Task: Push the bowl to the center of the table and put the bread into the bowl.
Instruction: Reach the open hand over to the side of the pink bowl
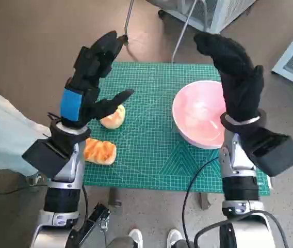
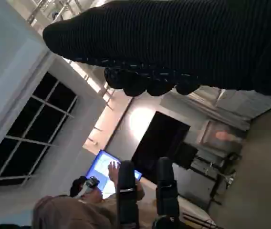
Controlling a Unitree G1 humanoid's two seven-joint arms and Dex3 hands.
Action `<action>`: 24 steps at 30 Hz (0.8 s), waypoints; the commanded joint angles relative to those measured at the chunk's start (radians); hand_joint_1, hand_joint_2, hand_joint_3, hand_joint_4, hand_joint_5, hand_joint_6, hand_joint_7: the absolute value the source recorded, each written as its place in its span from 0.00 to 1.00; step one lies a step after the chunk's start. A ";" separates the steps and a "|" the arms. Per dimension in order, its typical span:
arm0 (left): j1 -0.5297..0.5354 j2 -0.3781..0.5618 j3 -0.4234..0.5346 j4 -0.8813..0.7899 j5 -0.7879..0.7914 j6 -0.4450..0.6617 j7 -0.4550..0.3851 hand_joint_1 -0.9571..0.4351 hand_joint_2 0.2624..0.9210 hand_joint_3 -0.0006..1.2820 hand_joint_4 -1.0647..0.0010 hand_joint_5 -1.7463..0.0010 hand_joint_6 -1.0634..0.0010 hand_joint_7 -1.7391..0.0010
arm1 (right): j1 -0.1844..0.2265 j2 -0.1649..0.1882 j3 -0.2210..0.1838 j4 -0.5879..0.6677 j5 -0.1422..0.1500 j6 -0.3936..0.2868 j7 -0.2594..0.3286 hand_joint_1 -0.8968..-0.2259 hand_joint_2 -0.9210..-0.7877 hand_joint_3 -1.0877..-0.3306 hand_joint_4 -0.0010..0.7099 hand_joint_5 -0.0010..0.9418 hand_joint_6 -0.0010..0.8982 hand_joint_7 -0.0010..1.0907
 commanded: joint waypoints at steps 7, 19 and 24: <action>0.016 0.001 -0.009 0.009 0.012 -0.017 -0.002 0.46 1.00 0.12 0.70 1.00 0.84 0.74 | 0.032 -0.001 0.001 0.022 -0.009 -0.001 -0.006 0.41 0.00 0.42 0.37 0.01 0.00 0.70; 0.026 0.004 -0.004 0.027 0.009 -0.036 -0.006 0.45 1.00 0.12 0.71 1.00 0.84 0.74 | 0.048 -0.028 -0.029 0.041 0.004 -0.008 -0.010 0.40 0.00 0.43 0.37 0.01 0.00 0.71; 0.031 0.002 -0.004 0.034 0.008 -0.041 -0.005 0.45 1.00 0.12 0.71 1.00 0.84 0.74 | 0.062 -0.056 -0.055 0.040 -0.002 -0.020 -0.026 0.39 0.00 0.43 0.37 0.01 0.00 0.71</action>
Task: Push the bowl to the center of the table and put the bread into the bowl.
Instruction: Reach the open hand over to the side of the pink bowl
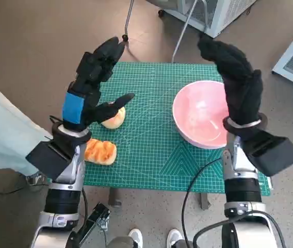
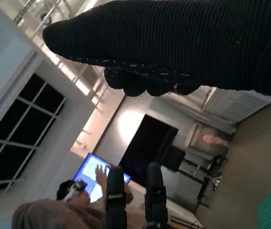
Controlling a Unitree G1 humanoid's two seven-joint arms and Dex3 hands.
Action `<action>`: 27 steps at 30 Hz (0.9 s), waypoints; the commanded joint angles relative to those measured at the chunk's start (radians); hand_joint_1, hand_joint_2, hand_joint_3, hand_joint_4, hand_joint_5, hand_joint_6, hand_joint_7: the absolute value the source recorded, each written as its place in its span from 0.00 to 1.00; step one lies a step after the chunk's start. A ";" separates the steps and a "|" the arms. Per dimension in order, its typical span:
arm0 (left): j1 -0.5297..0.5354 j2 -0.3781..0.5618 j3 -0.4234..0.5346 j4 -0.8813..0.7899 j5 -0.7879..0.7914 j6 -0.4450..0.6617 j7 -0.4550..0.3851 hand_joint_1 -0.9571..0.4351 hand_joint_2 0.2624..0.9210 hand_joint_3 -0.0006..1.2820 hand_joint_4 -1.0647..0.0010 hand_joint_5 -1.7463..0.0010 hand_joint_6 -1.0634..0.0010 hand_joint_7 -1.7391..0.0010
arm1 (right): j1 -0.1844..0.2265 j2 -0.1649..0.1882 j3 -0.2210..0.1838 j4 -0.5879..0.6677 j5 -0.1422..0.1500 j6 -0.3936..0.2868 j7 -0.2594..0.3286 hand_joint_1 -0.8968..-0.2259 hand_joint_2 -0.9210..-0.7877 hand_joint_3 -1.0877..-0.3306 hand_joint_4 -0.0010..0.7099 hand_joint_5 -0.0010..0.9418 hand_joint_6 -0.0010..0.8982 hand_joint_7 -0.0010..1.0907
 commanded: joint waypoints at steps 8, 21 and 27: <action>0.029 0.000 0.005 0.001 -0.003 -0.016 0.000 0.44 1.00 0.12 0.70 1.00 0.83 0.75 | 0.069 -0.091 -0.089 0.004 0.011 -0.014 -0.050 0.41 0.00 0.37 0.35 0.00 0.00 0.69; 0.040 -0.005 0.012 0.022 -0.011 -0.031 0.002 0.44 1.00 0.12 0.71 1.00 0.79 0.79 | 0.094 -0.177 -0.172 0.205 -0.033 -0.076 -0.155 0.44 0.00 0.33 0.30 0.02 0.00 0.67; 0.038 -0.005 0.016 0.037 -0.022 -0.038 -0.003 0.43 1.00 0.12 0.71 1.00 0.78 0.80 | 0.081 -0.212 -0.186 0.358 -0.064 -0.087 -0.214 0.48 0.00 0.32 0.28 0.02 0.00 0.65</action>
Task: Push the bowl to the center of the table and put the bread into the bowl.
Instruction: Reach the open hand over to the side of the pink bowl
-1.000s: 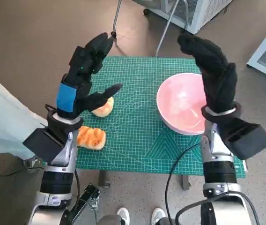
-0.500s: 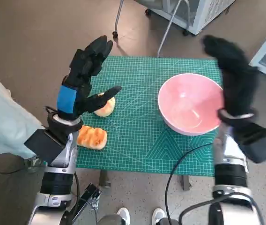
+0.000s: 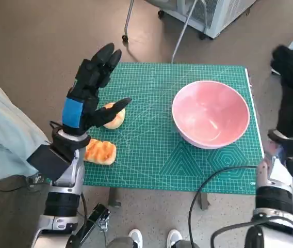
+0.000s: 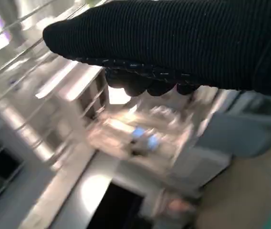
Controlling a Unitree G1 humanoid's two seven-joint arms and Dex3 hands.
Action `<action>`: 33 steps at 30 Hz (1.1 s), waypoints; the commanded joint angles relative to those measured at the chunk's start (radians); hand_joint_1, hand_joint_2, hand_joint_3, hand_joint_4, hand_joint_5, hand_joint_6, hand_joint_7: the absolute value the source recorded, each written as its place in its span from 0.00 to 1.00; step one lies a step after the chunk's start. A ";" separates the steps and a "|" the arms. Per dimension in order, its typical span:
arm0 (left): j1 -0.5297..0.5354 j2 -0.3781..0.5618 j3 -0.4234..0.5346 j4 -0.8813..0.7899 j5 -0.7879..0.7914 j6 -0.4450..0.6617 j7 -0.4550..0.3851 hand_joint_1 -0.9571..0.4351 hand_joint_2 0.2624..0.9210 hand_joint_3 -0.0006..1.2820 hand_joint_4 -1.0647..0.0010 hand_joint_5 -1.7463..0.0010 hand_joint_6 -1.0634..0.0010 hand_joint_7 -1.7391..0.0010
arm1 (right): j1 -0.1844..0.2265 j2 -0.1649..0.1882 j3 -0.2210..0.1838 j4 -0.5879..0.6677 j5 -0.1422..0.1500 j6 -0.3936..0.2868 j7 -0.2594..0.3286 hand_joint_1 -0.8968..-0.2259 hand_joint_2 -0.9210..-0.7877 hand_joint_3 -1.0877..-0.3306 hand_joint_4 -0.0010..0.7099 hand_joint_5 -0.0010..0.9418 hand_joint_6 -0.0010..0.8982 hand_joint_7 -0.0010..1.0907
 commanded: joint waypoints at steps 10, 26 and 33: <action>0.015 0.002 0.015 0.019 -0.018 -0.023 -0.007 0.44 1.00 0.12 0.70 1.00 0.74 0.84 | 0.000 -0.027 -0.002 0.260 -0.058 0.063 -0.130 0.50 0.00 0.29 0.29 0.02 0.00 0.62; 0.030 0.023 0.037 0.020 -0.033 -0.024 -0.029 0.43 1.00 0.12 0.70 1.00 0.72 0.87 | -0.034 0.038 -0.003 0.367 -0.054 0.266 -0.165 0.56 0.00 0.30 0.31 0.01 0.06 0.55; 0.036 0.028 0.042 0.006 -0.039 -0.015 -0.036 0.43 1.00 0.11 0.69 1.00 0.70 0.87 | -0.068 0.090 -0.020 0.383 -0.037 0.346 -0.166 0.54 0.00 0.33 0.34 0.02 0.11 0.54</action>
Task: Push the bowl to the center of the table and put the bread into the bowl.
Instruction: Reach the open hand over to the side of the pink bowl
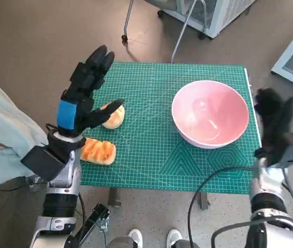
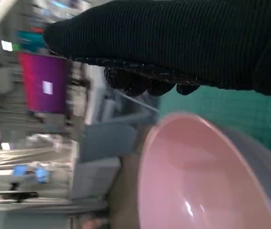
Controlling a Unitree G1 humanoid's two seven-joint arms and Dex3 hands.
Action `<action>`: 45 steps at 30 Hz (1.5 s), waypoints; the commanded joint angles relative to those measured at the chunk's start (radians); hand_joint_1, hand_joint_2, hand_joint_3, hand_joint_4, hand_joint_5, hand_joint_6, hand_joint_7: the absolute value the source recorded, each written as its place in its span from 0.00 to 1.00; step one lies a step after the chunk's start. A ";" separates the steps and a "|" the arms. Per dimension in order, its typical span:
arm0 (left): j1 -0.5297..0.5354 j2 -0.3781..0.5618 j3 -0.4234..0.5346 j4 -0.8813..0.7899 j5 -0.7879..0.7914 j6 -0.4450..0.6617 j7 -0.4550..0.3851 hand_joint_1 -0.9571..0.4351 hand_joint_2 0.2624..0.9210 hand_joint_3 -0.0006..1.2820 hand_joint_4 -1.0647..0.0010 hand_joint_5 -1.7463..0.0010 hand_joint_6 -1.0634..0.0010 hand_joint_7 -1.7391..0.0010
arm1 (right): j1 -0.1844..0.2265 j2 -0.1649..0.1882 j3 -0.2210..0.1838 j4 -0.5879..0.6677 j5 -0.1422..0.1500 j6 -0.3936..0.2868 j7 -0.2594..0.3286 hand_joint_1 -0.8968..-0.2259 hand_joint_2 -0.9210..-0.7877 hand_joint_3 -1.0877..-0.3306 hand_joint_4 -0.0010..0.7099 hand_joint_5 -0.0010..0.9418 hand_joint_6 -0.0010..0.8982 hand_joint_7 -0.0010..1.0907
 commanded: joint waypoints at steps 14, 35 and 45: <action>0.044 0.031 0.012 -0.042 -0.005 0.013 -0.010 0.44 1.00 0.11 0.69 1.00 0.68 0.89 | -0.093 0.126 -0.055 0.036 0.046 0.132 0.001 0.52 0.00 0.33 0.36 0.01 0.13 0.50; 0.080 0.062 0.025 -0.054 -0.003 0.004 -0.018 0.45 1.00 0.11 0.69 1.00 0.64 0.94 | -0.195 0.243 -0.119 0.052 0.081 0.186 -0.022 0.52 0.00 0.37 0.38 0.01 0.19 0.54; 0.105 0.069 0.028 -0.083 -0.008 0.020 -0.016 0.45 1.00 0.11 0.69 1.00 0.63 0.95 | -0.229 0.269 -0.125 0.056 0.077 0.221 -0.035 0.47 0.00 0.39 0.40 0.02 0.23 0.56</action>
